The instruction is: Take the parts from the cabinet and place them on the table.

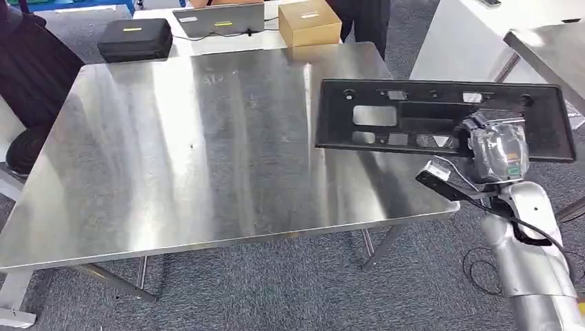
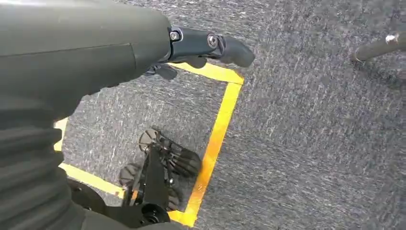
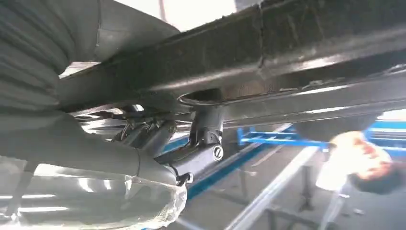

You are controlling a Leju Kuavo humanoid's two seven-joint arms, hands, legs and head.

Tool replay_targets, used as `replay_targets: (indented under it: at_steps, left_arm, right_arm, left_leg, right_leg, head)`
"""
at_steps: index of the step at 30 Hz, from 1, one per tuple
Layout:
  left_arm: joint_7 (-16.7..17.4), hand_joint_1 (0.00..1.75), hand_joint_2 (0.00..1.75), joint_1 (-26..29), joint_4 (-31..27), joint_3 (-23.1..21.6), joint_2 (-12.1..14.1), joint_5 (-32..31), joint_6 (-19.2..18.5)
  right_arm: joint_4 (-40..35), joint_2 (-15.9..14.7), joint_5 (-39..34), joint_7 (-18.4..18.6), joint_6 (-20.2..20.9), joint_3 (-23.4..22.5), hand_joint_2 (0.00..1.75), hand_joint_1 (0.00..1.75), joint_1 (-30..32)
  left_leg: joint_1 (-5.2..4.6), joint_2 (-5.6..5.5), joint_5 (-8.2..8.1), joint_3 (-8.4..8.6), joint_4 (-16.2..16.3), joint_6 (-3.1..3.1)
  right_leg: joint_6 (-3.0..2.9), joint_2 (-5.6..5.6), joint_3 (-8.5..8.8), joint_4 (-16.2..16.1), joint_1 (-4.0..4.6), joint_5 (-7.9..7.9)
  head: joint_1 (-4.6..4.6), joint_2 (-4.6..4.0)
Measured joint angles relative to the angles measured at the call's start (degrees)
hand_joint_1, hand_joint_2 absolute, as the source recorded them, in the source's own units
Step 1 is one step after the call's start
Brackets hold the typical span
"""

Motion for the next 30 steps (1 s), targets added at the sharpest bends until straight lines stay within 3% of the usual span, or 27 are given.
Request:
replay_targets:
  at_steps: [1, 2, 4, 5, 6, 8, 9, 10, 11, 13, 14, 15, 16, 18, 20, 21, 22, 24, 25, 26, 27, 28, 30]
  left_arm:
    - [-0.15, 0.0, 1.75, -0.08, 0.0, 0.0, 0.24, -0.11, -0.04]
    - [-0.57, 0.0, 1.75, -0.14, 0.0, -0.02, 0.42, -0.5, -0.17]
    - [-1.18, 0.0, 1.75, -0.34, 0.0, -0.06, 0.55, -0.98, -0.22]
    - [-1.33, 0.0, 1.75, -0.43, -0.02, -0.11, 0.94, -1.25, -0.04]
    - [-1.38, 0.0, 1.75, -0.46, -0.02, -0.18, 0.92, -1.36, 0.15]
    - [-1.4, 0.0, 1.75, -0.46, -0.02, -0.18, 0.96, -1.64, 0.22]
    - [-1.33, 0.0, 1.75, -0.46, -0.02, -0.18, 0.96, -1.64, 0.22]
    - [-1.25, 0.0, 1.75, -0.45, 0.0, -0.18, 0.96, -1.66, 0.2]
    - [-1.2, 0.0, 1.75, -0.45, 0.0, -0.18, 0.96, -1.64, 0.22]
    - [-1.12, 0.0, 1.75, -0.46, 0.0, -0.17, 0.96, -1.66, 0.22]
    - [-1.11, 0.0, 1.75, -0.45, 0.0, -0.18, 0.99, -1.7, 0.26]
    - [-1.11, 0.0, 1.75, -0.43, -0.02, -0.18, 1.05, -1.83, 0.37]
    - [-1.0, 0.0, 1.75, -0.45, 0.0, -0.18, 1.36, -1.86, 0.42]
    - [-0.79, 0.0, 1.75, -0.6, 0.0, -0.2, 1.34, -2.12, 0.5]
    - [-0.68, 0.0, 1.75, -0.96, -0.04, -0.2, 1.42, -2.12, 0.83]
    - [-0.68, 0.0, 1.75, -1.2, -0.09, -0.2, 1.36, -2.12, 1.03]
    - [-0.72, 0.0, 1.75, -1.44, -0.09, -0.22, 1.25, -2.12, 1.18]
    - [-0.7, 0.0, 1.75, -1.88, -0.09, -0.22, 1.25, -2.12, 1.4]
    - [-0.7, 0.0, 1.75, -1.91, -0.09, -0.2, 1.25, -1.97, 1.57]
    - [-0.63, 0.0, 1.75, -1.9, -0.09, -0.2, 1.25, -1.81, 1.84]
    - [-0.52, 0.0, 1.75, -1.83, -0.09, -0.2, 1.25, -1.75, 1.97]
    - [-0.29, 0.0, 1.75, -1.69, -0.09, -0.18, 1.2, -1.62, 2.1]
    - [-0.02, 0.0, 1.75, -1.51, -0.09, -0.15, 1.2, -1.4, 2.14]
  right_arm:
    - [2.1, 1.18, 0.3, -0.57, -0.33, 1.09, 1.75, 1.75, -1.99]
    - [4.46, 2.81, 0.81, -0.95, -0.72, 2.51, 1.75, 1.75, -3.82]
    - [9.59, 6.34, 1.84, -1.25, -1.44, 5.59, 1.75, 1.75, -7.03]
    - [11.54, 7.88, 2.14, -1.42, -1.92, 6.8, 1.75, 1.75, -8.48]
    - [13.4, 9.79, 2.47, -1.58, -2.28, 8.1, 1.75, 1.75, -9.92]
    - [17.05, 13.57, 2.78, -1.71, -3.3, 10.35, 1.75, 1.75, -12.31]
    - [18.32, 14.81, 2.8, -1.69, -3.63, 11.16, 1.75, 1.75, -12.85]
    - [20.0, 16.58, 2.97, -1.69, -3.89, 12.36, 1.75, 1.75, -13.38]
    - [20.96, 17.48, 3.02, -1.69, -3.96, 13.02, 1.75, 1.75, -13.5]
    - [22.5, 19.3, 3.08, -1.69, -4.0, 14.02, 1.75, 1.75, -13.61]
    - [23.08, 20.01, 3.08, -1.82, -4.0, 14.35, 1.75, 1.75, -14.0]
    - [23.7, 20.84, 3.04, -2.17, -3.91, 14.67, 1.75, 1.75, -14.53]
    - [24.41, 21.21, 2.91, -2.45, -3.87, 14.87, 1.75, 1.75, -15.17]
    - [26.01, 22.63, 2.73, -2.98, -3.94, 15.4, 1.75, 1.75, -15.85]
    - [28.02, 24.76, 2.62, -3.66, -4.13, 15.7, 1.75, 1.75, -16.07]
    - [29.27, 25.58, 2.47, -3.98, -4.37, 15.81, 1.75, 1.75, -16.19]
    - [30.31, 26.33, 2.41, -4.25, -4.85, 15.9, 1.75, 1.75, -16.7]
    - [32.21, 27.6, 2.1, -4.62, -5.07, 16.09, 1.75, 1.75, -17.34]
    - [33.64, 28.36, 1.92, -4.86, -4.9, 16.09, 1.75, 1.75, -17.46]
    - [34.97, 29.17, 1.88, -4.88, -4.39, 16.09, 1.75, 1.75, -17.45]
    - [35.95, 29.56, 1.9, -4.84, -3.8, 16.09, 1.75, 1.75, -17.45]
    - [37.36, 30.39, 2.01, -4.12, -2.96, 16.12, 1.75, 1.75, -17.46]
    - [39.35, 31.89, 2.1, -2.72, -2.34, 16.14, 1.75, 1.75, -17.82]
  left_leg:
    - [-0.39, 0.27, -0.61, -0.8, 0.9, -0.55]
    - [-0.38, 0.46, -0.75, -0.94, 1.15, -0.78]
    - [-0.08, 0.71, -0.73, -0.96, 1.44, -0.88]
    - [0.16, 0.81, -1.06, -1.18, 1.9, -1.11]
    - [0.45, 0.29, -2.08, -1.62, 3.29, -1.87]
    - [1.17, 0.08, -6.12, -5.34, 10.91, -3.02]
    - [1.41, 0.08, -7.52, -7.16, 14.4, -3.27]
    - [1.7, 0.08, -8.84, -10.03, 19.37, -3.57]
    - [1.84, 0.09, -8.37, -10.98, 20.25, -3.58]
    - [1.9, 0.08, -3.98, -9.05, 14.71, -3.14]
    - [1.82, -0.04, -0.47, -6.25, 8.41, -2.53]
    - [1.6, -0.38, 1.89, -4.06, 3.49, -1.82]
    - [1.45, -0.55, 1.0, -3.33, 2.23, -1.55]
    - [0.96, -0.25, 0.96, -3.44, 2.06, -1.23]
    - [0.8, -0.14, 1.17, -2.83, 1.1, -0.61]
    - [1.49, 0.31, 2.02, -1.69, -0.63, -0.5]
    - [1.37, 0.16, 2.23, -1.36, -1.14, 0.03]
    - [1.15, 0.06, 2.28, -1.46, -1.13, 0.21]
    - [1.08, -0.04, 2.22, -1.47, -1.11, 0.25]
    - [1.04, -0.21, 2.2, -1.47, -1.07, 0.25]
    - [1.02, -0.27, 2.15, -1.46, -1.05, 0.18]
    - [0.99, -0.4, 2.06, -1.48, -0.93, 0.05]
    - [0.96, -0.4, 1.54, -1.58, -0.11, -0.68]
  right_leg:
    - [-0.72, 0.26, 0.66, 0.35, 0.55, -0.08]
    - [-1.63, 0.55, 0.19, 0.51, 0.43, -0.1]
    - [-2.11, 0.96, 0.05, 0.59, 0.67, 0.01]
    - [-2.47, 1.03, 0.11, 0.51, -0.11, 0.12]
    - [-2.71, 1.17, 0.25, 0.48, 0.06, 0.13]
    - [-3.0, 1.19, 0.3, 0.5, 0.23, 0.04]
    - [-3.02, 1.2, 0.31, 0.5, 0.28, 0.02]
    - [-3.11, 1.2, 0.34, 0.52, 0.43, -0.06]
    - [-3.2, 1.2, 0.42, 0.53, 0.55, -0.14]
    - [-3.44, 1.19, 0.79, 0.52, 0.75, -0.35]
    - [-3.57, 1.18, 1.07, 0.49, 0.9, -0.47]
    - [-3.5, 1.19, 1.14, 0.39, 0.81, -0.61]
    - [-3.43, 1.18, 1.04, 0.36, 1.12, -0.61]
    - [-3.34, 1.31, 0.85, 0.21, 1.01, -0.57]
    - [-2.58, 1.34, 1.38, -0.67, 1.37, -0.36]
    - [-2.65, 0.93, 0.81, 0.18, 1.5, -0.86]
    - [-3.02, 0.82, -0.36, 2.47, 1.71, -2.24]
    - [-3.74, 0.79, -4.57, 11.09, 1.52, -5.71]
    - [-3.73, 0.79, -7.2, 15.98, 1.43, -7.2]
    - [-3.38, 0.77, -8.6, 18.25, 1.37, -7.4]
    - [-3.02, 0.77, -8.64, 17.73, 1.32, -6.84]
    - [-2.37, 0.74, -7.07, 13.81, 1.3, -4.84]
    - [-1.66, 0.44, -1.52, 2.52, 1.27, -0.45]
  head:
    - [0.03, 0.0]
    - [-0.24, 0.0]
    - [-0.21, 0.0]
    - [-0.2, 0.0]
    - [-0.28, 0.0]
    - [-0.61, 0.0]
    - [-0.68, 0.0]
    - [-0.61, 0.0]
    - [-0.68, 0.0]
    - [-0.68, 0.0]
    - [-0.65, 0.0]
    - [-0.59, 0.0]
    - [-0.43, 0.0]
    - [-0.72, 0.0]
    - [-0.68, 0.0]
    - [-0.5, 0.0]
    - [-0.26, 0.0]
    - [-0.26, 0.0]
    - [-0.22, 0.0]
    - [-0.22, 0.0]
    - [-0.19, 0.0]
    - [-0.2, 0.0]
    - [-0.22, 0.0]
